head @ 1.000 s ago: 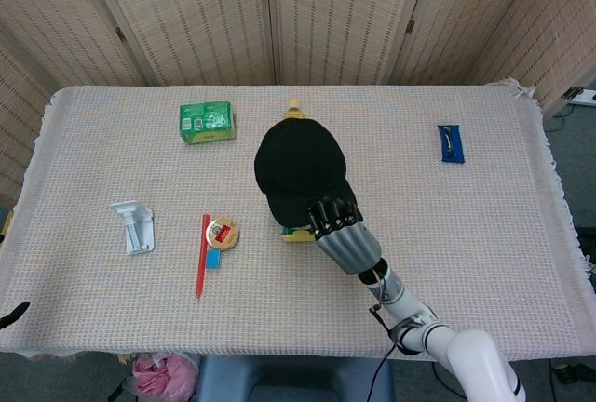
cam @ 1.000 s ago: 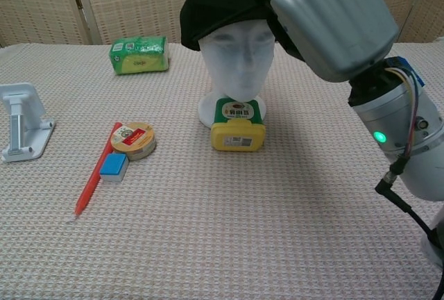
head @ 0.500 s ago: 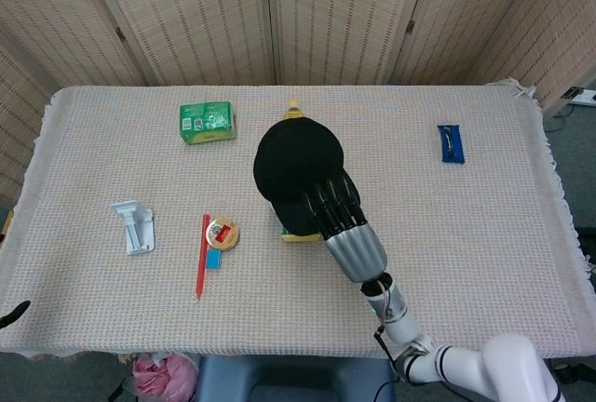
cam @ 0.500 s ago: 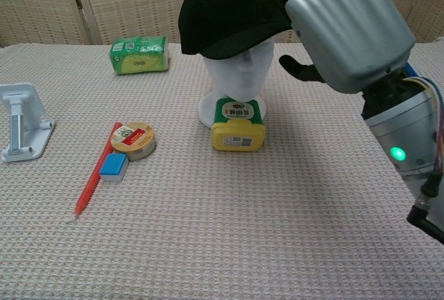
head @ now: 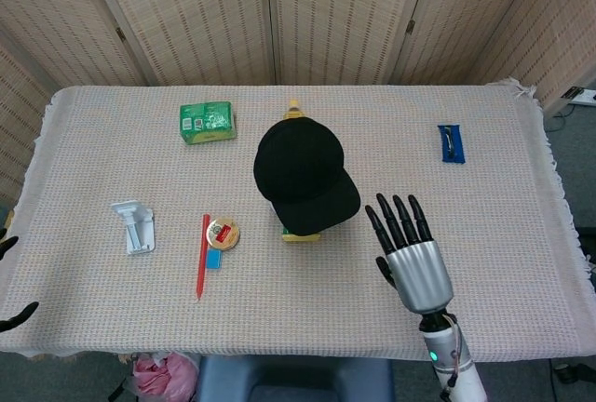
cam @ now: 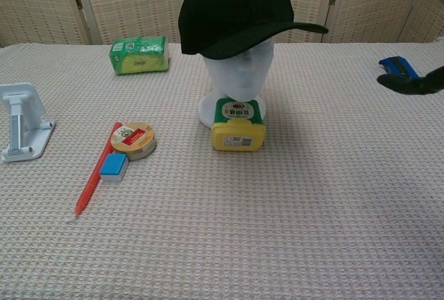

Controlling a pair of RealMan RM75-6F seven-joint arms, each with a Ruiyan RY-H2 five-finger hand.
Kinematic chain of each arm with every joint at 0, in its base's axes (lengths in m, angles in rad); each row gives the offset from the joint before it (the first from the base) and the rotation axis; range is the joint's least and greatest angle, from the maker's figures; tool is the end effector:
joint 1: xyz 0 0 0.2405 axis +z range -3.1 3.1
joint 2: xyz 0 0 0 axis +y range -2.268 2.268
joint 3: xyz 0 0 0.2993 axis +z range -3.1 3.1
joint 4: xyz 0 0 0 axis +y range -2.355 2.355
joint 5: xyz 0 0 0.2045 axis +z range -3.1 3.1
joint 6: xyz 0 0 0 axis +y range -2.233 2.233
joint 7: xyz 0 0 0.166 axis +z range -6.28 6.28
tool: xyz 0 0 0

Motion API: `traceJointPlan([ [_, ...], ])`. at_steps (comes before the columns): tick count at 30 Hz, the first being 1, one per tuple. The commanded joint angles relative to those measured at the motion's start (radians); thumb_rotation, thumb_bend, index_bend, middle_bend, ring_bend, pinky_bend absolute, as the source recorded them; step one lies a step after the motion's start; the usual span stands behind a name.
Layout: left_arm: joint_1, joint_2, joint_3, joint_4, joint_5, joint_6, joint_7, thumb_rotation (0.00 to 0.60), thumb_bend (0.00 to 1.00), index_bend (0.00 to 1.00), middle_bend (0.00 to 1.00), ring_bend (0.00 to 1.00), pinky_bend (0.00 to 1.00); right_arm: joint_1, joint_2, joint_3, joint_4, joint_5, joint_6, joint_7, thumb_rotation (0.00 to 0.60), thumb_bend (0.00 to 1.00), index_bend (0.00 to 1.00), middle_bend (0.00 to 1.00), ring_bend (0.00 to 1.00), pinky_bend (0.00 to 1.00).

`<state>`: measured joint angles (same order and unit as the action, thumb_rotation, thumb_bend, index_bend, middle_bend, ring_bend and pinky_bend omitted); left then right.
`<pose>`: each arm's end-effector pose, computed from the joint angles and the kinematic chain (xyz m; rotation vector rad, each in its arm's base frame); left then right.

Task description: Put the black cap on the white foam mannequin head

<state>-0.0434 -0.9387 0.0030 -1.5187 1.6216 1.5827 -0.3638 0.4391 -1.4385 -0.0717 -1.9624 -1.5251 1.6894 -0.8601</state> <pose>-0.3557 0.1808 0.2547 -1.4180 -0.9319 -1.0273 -0.1690 -0.2471 0.0881 1.5593 -0.4910 1.0355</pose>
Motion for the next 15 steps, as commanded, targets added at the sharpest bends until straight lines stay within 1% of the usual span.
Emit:
traceJointPlan([
  [1,0.007,-0.031,-0.002,0.002,0.03,0.038,0.066,0.6,0.22,0.04,0.0,0.0,0.15,-0.118,0.261,-0.095,-0.097,0.138,-0.065,0.255,0.6,0.14,0.0,0.0,0.0,0.0],
  [3,0.009,-0.043,-0.001,-0.001,0.045,0.051,0.105,0.6,0.22,0.04,0.0,0.0,0.15,-0.146,0.309,-0.11,-0.051,0.15,-0.082,0.377,0.6,0.14,0.0,0.0,0.0,0.0],
  [6,0.012,-0.059,-0.002,-0.005,0.056,0.065,0.15,0.6,0.22,0.04,0.0,0.0,0.15,-0.165,0.34,-0.116,0.004,0.156,-0.109,0.479,0.6,0.14,0.0,0.0,0.0,0.0],
  [8,0.018,-0.082,-0.003,-0.017,0.059,0.075,0.219,0.6,0.22,0.04,0.0,0.0,0.15,-0.19,0.358,-0.12,0.098,0.169,-0.134,0.572,0.6,0.14,0.0,0.0,0.0,0.0],
  [11,0.022,-0.104,-0.002,-0.037,0.061,0.075,0.289,0.6,0.22,0.04,0.0,0.0,0.15,-0.208,0.372,-0.121,0.167,0.155,-0.161,0.644,0.6,0.14,0.0,0.0,0.0,0.0],
  [15,0.02,-0.126,-0.001,-0.058,0.048,0.054,0.362,0.6,0.22,0.04,0.0,0.0,0.15,-0.23,0.386,-0.115,0.215,0.124,-0.171,0.722,0.6,0.14,0.0,0.0,0.0,0.0],
])
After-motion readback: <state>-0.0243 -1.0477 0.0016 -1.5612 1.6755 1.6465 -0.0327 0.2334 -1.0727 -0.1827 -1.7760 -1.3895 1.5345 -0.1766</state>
